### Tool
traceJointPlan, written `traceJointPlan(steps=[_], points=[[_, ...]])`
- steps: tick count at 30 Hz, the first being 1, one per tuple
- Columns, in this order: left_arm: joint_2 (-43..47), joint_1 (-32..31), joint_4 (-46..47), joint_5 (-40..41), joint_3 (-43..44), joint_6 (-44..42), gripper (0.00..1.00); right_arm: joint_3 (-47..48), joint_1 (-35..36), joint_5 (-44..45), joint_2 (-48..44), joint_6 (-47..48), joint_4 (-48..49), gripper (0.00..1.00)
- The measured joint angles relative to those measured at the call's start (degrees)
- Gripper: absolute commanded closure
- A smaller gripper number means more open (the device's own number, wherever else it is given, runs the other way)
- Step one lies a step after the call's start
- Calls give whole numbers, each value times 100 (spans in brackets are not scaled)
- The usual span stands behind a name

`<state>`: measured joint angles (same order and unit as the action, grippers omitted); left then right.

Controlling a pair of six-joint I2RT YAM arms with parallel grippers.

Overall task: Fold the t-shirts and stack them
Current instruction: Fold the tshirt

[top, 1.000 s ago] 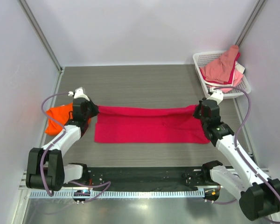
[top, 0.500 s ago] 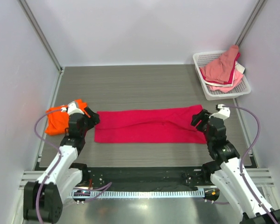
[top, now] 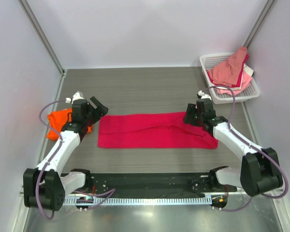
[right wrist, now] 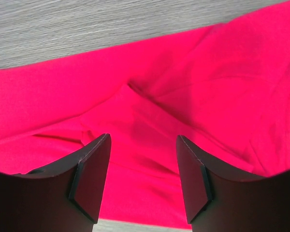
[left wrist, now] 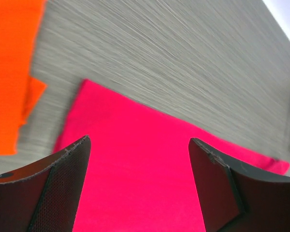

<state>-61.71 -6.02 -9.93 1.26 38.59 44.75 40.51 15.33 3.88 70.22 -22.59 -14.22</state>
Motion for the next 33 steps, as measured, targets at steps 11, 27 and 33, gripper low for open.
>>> traceJointPlan(steps=[11,27,33], points=[[-1486,-1764,-203,-138,1200,-44,17,595,0,-378,1364,153,372,38],[-4494,-2739,229,-1010,3331,28,21,662,7,-887,2055,199,686,96],[-5066,-2977,813,-1537,3438,31,21,221,144,-1075,1370,129,715,98]])
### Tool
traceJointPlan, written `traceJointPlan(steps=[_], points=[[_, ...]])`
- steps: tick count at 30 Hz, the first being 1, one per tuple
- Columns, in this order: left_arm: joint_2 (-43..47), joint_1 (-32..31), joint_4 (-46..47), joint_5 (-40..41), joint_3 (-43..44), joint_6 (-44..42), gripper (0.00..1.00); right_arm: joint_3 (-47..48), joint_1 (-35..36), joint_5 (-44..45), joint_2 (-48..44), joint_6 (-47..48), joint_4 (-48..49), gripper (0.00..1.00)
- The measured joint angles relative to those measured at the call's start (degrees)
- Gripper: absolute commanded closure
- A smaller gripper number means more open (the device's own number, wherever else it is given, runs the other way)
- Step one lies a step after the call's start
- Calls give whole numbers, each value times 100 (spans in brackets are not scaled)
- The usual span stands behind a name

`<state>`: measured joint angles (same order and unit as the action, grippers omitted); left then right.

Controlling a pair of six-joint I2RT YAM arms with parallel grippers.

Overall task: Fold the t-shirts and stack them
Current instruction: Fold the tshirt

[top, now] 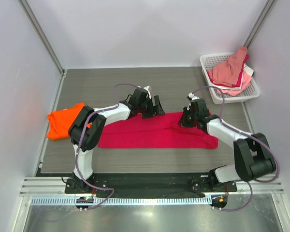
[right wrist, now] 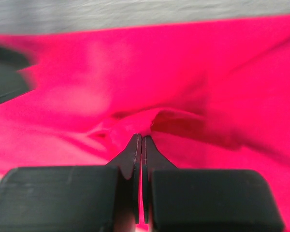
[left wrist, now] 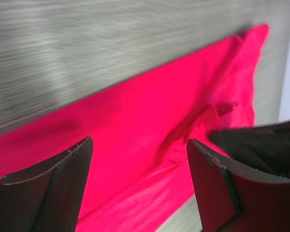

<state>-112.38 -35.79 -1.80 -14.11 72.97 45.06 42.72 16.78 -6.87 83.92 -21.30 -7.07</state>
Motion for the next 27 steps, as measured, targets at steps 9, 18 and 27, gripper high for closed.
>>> traceJointPlan(steps=[9,18,27], points=[[-275,-188,619,-634,155,-61,21,-721,125,-474,-1386,-356,-188,48],[-426,-321,855,-870,365,-76,22,-439,13,389,-1600,-433,-455,45],[-614,-319,619,-741,540,-83,23,328,-299,291,-2,-310,-262,63]])
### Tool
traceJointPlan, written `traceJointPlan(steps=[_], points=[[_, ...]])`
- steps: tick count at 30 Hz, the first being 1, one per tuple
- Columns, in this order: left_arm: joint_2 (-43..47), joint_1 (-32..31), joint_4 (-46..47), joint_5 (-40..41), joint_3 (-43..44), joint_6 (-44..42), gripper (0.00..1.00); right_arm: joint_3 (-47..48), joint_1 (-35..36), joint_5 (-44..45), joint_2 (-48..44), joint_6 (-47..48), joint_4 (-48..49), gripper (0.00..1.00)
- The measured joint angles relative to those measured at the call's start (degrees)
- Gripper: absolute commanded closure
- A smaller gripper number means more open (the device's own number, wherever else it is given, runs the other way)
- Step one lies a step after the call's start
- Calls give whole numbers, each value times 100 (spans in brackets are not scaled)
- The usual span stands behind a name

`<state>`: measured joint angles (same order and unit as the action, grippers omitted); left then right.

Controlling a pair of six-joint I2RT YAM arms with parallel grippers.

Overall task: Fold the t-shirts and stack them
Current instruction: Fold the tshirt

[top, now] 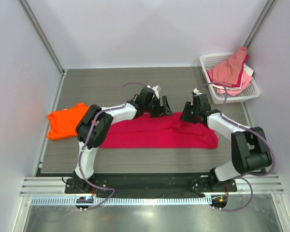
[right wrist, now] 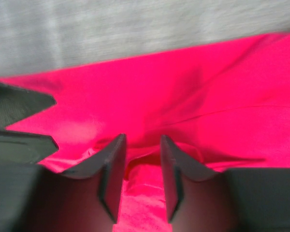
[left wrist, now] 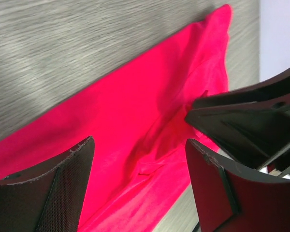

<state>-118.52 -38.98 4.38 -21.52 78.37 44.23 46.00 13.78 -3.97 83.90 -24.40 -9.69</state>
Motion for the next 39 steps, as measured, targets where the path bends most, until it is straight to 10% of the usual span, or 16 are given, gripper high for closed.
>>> traceJointPlan(steps=[9,13,19,39], points=[[-144,11,-605,203,271,-184,24,-1047,203,-1034,-885,-321,144,80],[-173,11,-758,232,317,-264,24,-1392,520,-1403,-1880,-610,-146,41],[-160,-2,-750,247,278,-313,24,-1060,542,-815,-2492,-601,-813,37],[990,-1773,-688,2236,-188,-1910,25,61,-304,1414,-79,-291,-1058,53]])
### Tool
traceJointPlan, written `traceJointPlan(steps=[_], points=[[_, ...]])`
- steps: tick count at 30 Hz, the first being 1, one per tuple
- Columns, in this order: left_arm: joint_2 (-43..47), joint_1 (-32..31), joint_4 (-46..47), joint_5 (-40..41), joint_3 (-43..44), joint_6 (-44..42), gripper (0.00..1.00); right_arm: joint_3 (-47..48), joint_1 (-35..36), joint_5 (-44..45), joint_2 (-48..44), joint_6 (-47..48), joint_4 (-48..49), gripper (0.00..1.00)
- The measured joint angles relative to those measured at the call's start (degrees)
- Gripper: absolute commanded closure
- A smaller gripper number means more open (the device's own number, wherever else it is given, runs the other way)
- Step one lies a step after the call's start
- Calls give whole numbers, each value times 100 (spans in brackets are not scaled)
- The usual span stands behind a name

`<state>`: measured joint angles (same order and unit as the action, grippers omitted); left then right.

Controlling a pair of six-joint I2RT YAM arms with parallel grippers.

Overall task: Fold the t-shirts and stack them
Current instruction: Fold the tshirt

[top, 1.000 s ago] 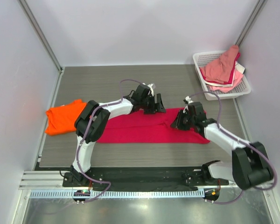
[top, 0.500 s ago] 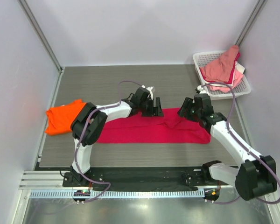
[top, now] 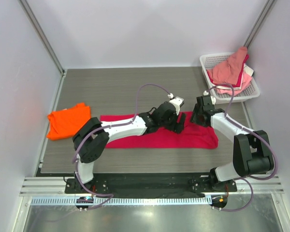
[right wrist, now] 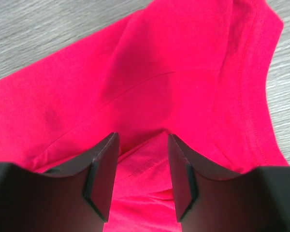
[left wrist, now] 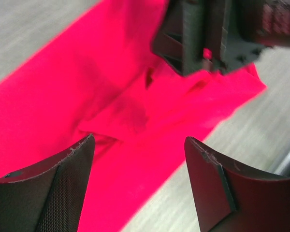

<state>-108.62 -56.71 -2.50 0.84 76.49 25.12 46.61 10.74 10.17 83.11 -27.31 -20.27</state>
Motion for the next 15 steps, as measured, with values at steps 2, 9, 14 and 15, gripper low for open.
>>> traceJointPlan(steps=[2,9,14,15], points=[[-118,7,-116,155,188,-52,25,-26,-2,-2,-13,4,52,62],[-614,9,-601,544,841,-142,27,-614,-9,-72,-400,-4,109,59],[-774,-2,-841,581,986,-160,33,-796,-11,-70,-754,-20,42,52],[-778,-9,-887,581,986,-164,34,-796,-11,-61,-807,-20,44,52]])
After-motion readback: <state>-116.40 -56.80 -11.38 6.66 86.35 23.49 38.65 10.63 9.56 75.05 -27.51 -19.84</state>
